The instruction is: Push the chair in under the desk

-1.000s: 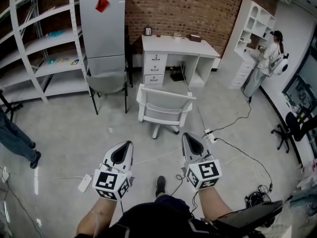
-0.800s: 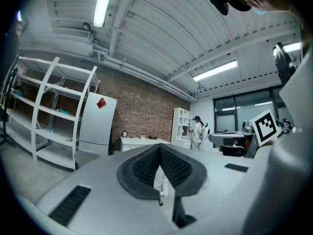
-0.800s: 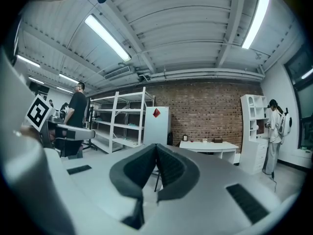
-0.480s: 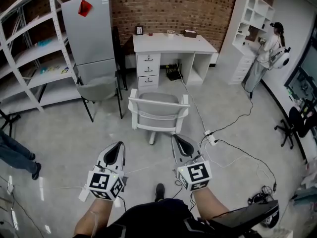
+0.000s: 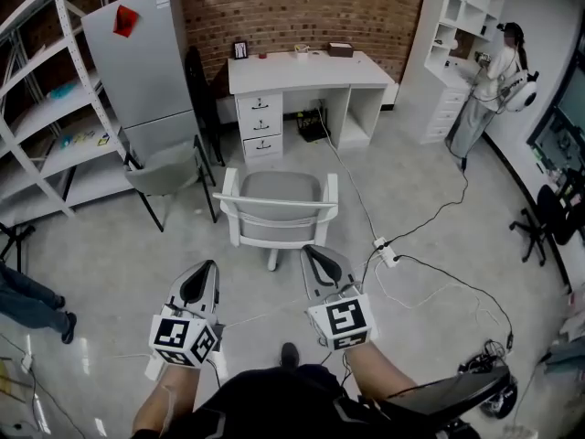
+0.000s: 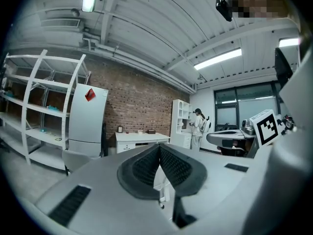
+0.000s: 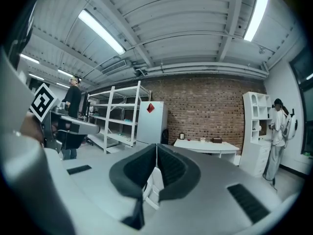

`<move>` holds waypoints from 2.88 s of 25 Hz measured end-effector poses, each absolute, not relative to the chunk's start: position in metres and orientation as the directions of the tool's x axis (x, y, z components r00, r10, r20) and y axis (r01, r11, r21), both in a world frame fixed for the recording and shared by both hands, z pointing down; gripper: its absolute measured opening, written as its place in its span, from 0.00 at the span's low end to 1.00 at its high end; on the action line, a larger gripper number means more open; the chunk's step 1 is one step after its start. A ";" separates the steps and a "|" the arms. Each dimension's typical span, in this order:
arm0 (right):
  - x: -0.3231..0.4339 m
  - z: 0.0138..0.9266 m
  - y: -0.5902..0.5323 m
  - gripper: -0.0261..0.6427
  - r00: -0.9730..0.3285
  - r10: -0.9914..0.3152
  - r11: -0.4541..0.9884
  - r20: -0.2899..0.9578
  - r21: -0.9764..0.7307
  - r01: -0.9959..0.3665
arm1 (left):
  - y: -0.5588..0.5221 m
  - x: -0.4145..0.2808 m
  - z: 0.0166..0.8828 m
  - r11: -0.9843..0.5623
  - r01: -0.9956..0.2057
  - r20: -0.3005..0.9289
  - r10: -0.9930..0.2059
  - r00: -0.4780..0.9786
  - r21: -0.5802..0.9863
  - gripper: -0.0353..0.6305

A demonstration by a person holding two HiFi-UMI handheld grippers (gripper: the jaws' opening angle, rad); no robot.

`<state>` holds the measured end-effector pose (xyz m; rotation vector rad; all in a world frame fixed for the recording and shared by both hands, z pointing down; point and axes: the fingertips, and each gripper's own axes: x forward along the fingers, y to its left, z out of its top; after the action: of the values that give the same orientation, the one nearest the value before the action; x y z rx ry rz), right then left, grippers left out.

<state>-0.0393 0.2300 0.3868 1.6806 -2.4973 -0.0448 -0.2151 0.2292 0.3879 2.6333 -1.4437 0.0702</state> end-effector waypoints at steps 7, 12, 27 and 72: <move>-0.016 0.390 0.194 0.05 -0.406 -0.910 0.412 0.084 0.076 -0.908 | 0.193 -0.187 0.394 -0.518 -0.851 0.127 -0.842 0.525 0.085 0.06; -0.008 0.395 0.177 0.06 -0.416 -0.903 0.423 0.105 0.067 -0.903 | 0.176 -0.178 0.398 -0.527 -0.847 0.141 -0.836 0.531 0.068 0.06; -0.015 0.428 0.104 0.23 -0.404 -0.893 0.431 0.198 0.120 -0.894 | 0.090 -0.182 0.425 -0.608 -0.792 0.225 -0.780 0.584 -0.056 0.07; -0.021 0.708 -0.061 0.31 -0.013 -0.537 0.773 0.844 0.485 -0.409 | -0.087 -0.144 0.706 -0.869 0.189 0.863 -0.382 0.331 -0.457 0.23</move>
<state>-0.0209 -0.0611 0.7079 0.7666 -1.6334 -0.1185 -0.1443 -0.0872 0.7063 2.9228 -0.2337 2.1620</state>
